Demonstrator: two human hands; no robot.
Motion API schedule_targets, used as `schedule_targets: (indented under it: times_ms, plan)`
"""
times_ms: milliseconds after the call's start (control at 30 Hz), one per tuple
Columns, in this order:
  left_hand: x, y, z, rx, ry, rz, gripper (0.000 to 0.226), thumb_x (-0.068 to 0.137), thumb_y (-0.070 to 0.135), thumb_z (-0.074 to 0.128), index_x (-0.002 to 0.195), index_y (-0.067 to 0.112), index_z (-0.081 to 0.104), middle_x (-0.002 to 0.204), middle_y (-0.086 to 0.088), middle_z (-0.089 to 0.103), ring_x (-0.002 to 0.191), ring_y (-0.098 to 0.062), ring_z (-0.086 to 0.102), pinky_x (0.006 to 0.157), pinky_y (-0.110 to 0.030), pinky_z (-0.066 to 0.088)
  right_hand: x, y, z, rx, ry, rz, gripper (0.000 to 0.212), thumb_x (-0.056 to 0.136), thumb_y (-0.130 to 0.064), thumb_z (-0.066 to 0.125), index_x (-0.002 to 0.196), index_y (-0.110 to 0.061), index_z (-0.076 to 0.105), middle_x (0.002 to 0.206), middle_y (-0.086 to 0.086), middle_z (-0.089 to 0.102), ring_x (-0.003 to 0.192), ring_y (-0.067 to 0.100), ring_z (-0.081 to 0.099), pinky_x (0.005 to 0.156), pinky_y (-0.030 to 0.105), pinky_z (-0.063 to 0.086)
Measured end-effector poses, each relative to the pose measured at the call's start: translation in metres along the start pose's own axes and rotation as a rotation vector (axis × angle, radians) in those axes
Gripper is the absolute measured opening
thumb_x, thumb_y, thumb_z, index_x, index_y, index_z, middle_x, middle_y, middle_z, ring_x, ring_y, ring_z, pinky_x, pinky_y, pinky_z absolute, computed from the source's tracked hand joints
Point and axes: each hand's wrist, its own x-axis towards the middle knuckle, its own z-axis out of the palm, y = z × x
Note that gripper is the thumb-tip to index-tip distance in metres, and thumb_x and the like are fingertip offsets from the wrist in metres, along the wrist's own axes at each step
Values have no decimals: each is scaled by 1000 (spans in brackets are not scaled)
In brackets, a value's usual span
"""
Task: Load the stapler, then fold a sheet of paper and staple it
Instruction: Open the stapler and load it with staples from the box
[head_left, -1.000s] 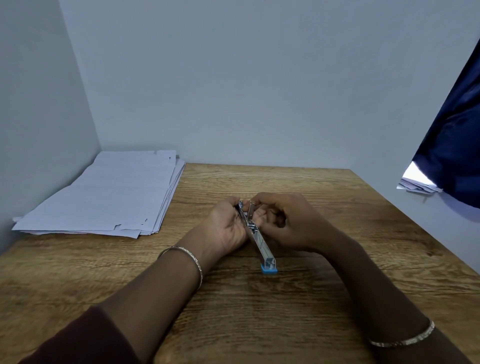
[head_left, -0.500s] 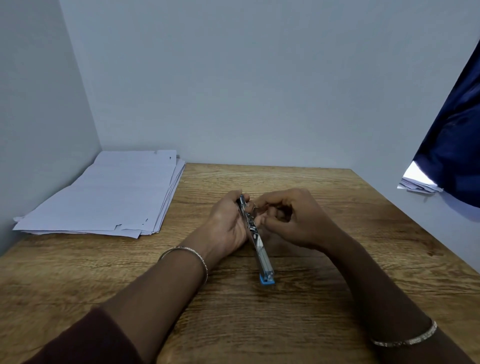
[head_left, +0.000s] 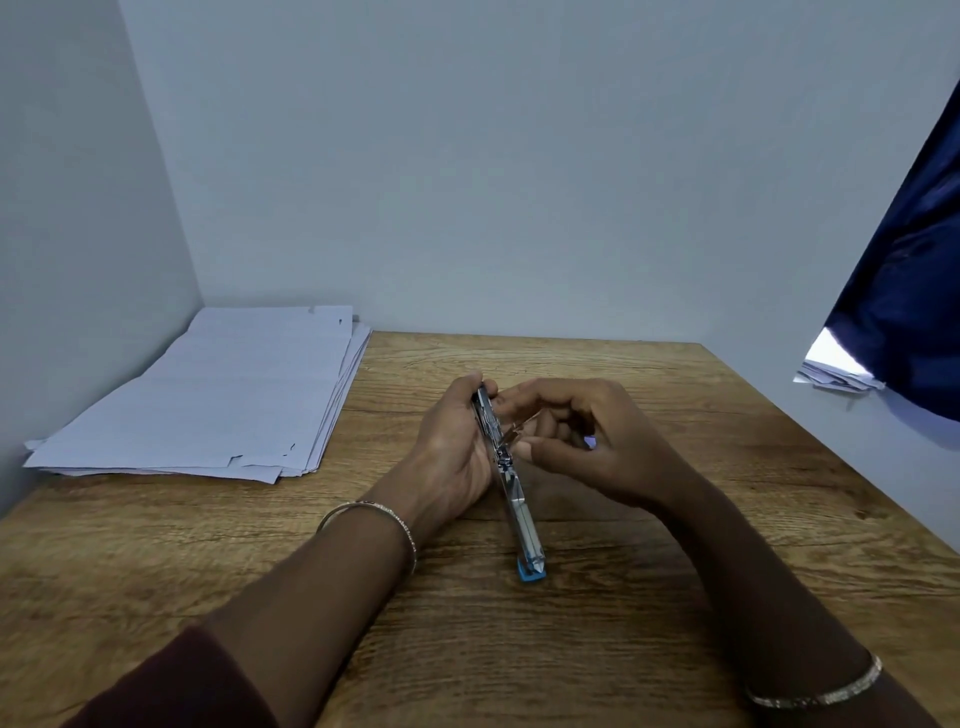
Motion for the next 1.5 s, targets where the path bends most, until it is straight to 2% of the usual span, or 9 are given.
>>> schedule_targets:
  times_ms: [133, 233, 367, 600, 767, 867, 1033, 1233, 1500]
  plan:
    - [1, -1, -1, 32, 5, 8, 37, 109, 30, 37, 78, 12, 48, 101, -27, 74, 66, -28, 75, 55, -33, 61, -1, 0, 4, -193, -7, -36, 36, 83, -11, 79, 118, -16, 74, 63, -5, 66, 49, 6, 55, 52, 14, 40]
    - [1, -2, -1, 34, 11, 9, 40, 109, 29, 38, 75, 12, 48, 100, -27, 74, 57, -25, 74, 46, -29, 59, -3, -5, 4, -312, -15, -78, 38, 81, -15, 72, 119, -20, 73, 62, 4, 68, 50, 13, 62, 52, 28, 50]
    - [0, -2, -1, 85, 12, -7, 41, 109, 29, 37, 73, 13, 47, 105, -27, 74, 74, -31, 76, 80, -47, 58, -3, -13, 5, -459, -1, -152, 36, 75, -29, 65, 108, -24, 77, 63, -6, 63, 52, 11, 57, 55, 33, 53]
    - [-4, -2, 1, 71, 69, -49, 40, 109, 29, 38, 74, 11, 48, 117, -31, 70, 96, -36, 71, 98, -52, 52, -3, -10, 8, -375, 51, -163, 23, 75, -10, 73, 95, -19, 80, 59, -2, 64, 51, 10, 59, 51, 26, 48]
    - [-4, 0, 2, 45, 98, -45, 39, 109, 28, 37, 76, 11, 46, 73, -23, 74, 50, -26, 72, 44, -32, 58, 0, -5, 10, -222, 48, -151, 13, 80, -7, 70, 88, -13, 78, 57, -1, 60, 44, 6, 47, 48, 13, 33]
    - [-9, 0, 6, 31, 104, -38, 37, 110, 27, 34, 79, 10, 42, 46, -12, 63, 35, -21, 63, 36, -26, 52, 1, -2, 9, -129, 68, -129, 14, 84, -14, 66, 86, -10, 79, 57, 12, 62, 46, 26, 51, 44, 29, 37]
    - [-10, 0, 5, 49, 100, -43, 33, 110, 29, 34, 82, 12, 43, 46, -8, 65, 35, -19, 63, 34, -23, 49, 1, 3, 5, -63, 124, -101, 28, 83, -28, 60, 86, -9, 80, 64, 20, 69, 56, 43, 59, 51, 53, 49]
    - [-10, 0, 5, 0, 85, -75, 37, 109, 28, 38, 78, 10, 47, 72, -23, 74, 56, -30, 75, 52, -42, 64, 0, 3, 8, -137, 36, -82, 19, 85, -15, 67, 97, -15, 80, 67, 8, 67, 51, 22, 55, 50, 36, 42]
    - [-7, 0, 1, 24, 122, -210, 31, 108, 29, 38, 90, 8, 50, 82, -17, 61, 77, -27, 65, 75, -39, 56, -3, -9, 5, -377, 14, -119, 19, 84, -28, 65, 93, -20, 79, 59, 0, 66, 50, 11, 55, 50, 30, 44]
